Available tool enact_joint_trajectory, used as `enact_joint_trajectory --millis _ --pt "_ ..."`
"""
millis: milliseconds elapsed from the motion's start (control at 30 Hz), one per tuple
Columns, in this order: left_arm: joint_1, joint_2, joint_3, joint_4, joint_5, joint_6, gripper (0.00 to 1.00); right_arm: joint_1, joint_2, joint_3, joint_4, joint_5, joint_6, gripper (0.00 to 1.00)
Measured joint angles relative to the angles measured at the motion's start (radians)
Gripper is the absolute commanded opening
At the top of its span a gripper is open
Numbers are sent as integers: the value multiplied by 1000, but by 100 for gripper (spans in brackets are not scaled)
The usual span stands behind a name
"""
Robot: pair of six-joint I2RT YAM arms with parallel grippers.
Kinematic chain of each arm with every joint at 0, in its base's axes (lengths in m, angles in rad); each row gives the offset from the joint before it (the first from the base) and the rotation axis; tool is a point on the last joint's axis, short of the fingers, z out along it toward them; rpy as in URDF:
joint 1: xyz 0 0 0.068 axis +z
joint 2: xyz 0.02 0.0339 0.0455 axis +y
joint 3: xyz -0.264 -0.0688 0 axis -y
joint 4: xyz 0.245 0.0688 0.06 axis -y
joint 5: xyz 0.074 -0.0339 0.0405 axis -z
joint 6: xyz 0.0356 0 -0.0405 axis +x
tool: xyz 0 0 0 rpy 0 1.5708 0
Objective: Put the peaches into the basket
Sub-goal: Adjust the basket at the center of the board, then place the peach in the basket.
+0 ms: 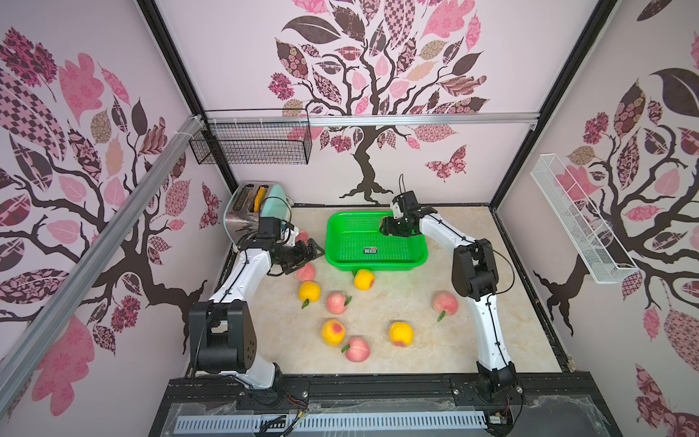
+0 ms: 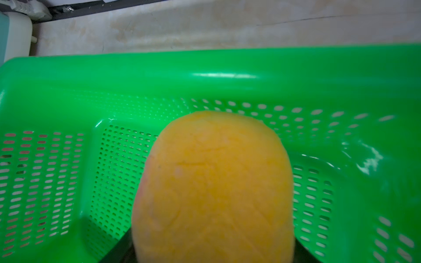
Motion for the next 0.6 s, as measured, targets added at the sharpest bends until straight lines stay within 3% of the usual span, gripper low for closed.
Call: enact_joint_trajectory --millis 200,600 --pt "3 -2 0 -2 -17 -4 98 -7 -1 -25 18 36 2 87" --pt "6 -3 0 -12 -68 -6 98 -9 -92 -154 31 35 0 89"
